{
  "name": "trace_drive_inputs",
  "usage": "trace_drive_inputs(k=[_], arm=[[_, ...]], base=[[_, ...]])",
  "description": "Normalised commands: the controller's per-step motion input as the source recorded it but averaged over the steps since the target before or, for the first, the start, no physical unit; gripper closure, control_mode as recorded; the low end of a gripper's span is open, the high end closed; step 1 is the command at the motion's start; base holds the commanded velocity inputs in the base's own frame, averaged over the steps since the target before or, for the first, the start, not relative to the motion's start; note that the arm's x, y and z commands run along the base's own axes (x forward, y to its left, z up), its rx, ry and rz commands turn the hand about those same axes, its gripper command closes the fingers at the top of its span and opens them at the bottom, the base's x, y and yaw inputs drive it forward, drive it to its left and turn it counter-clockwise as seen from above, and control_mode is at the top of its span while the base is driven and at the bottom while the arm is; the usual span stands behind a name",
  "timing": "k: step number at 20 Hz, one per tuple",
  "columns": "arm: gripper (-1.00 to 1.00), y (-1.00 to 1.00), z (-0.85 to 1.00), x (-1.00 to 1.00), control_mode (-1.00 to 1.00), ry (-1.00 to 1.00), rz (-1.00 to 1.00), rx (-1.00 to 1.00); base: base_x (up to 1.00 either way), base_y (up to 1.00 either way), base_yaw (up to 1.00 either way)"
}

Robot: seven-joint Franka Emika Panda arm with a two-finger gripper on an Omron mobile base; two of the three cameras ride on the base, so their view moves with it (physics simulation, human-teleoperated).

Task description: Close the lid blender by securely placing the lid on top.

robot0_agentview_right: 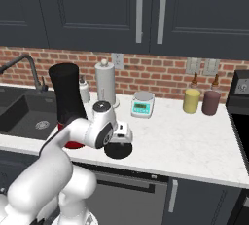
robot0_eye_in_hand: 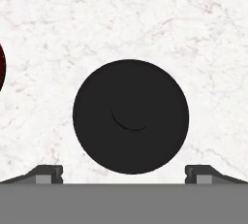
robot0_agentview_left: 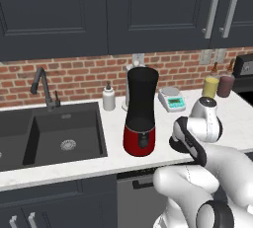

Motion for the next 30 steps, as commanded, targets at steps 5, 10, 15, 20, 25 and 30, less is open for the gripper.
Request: trace_drive_inputs(k=[5, 10, 15, 20, 25, 30], arm=[[-1.00, -0.10, -0.22, 0.12, -1.00, 0.00, 0.04, 0.01], [-1.00, -0.03, -0.20, 0.14, -1.00, 0.00, 0.03, 0.00], [-1.00, 0.00, -0.16, 0.17, -1.00, 0.00, 0.01, 0.00], [-1.00, 0.00, -0.14, 0.16, -1.00, 0.00, 0.00, 0.00], [-1.00, -0.04, -0.13, 0.09, -1.00, 0.00, 0.00, 0.00], [-1.00, -0.08, -0.12, 0.08, -1.00, 0.00, 0.00, 0.00]], base=[[0.00, 0.00, 0.00], [0.00, 0.00, 0.00], [0.00, 0.00, 0.00], [0.00, 0.00, 0.00], [0.00, 0.00, 0.00], [0.00, 0.00, 0.00]])
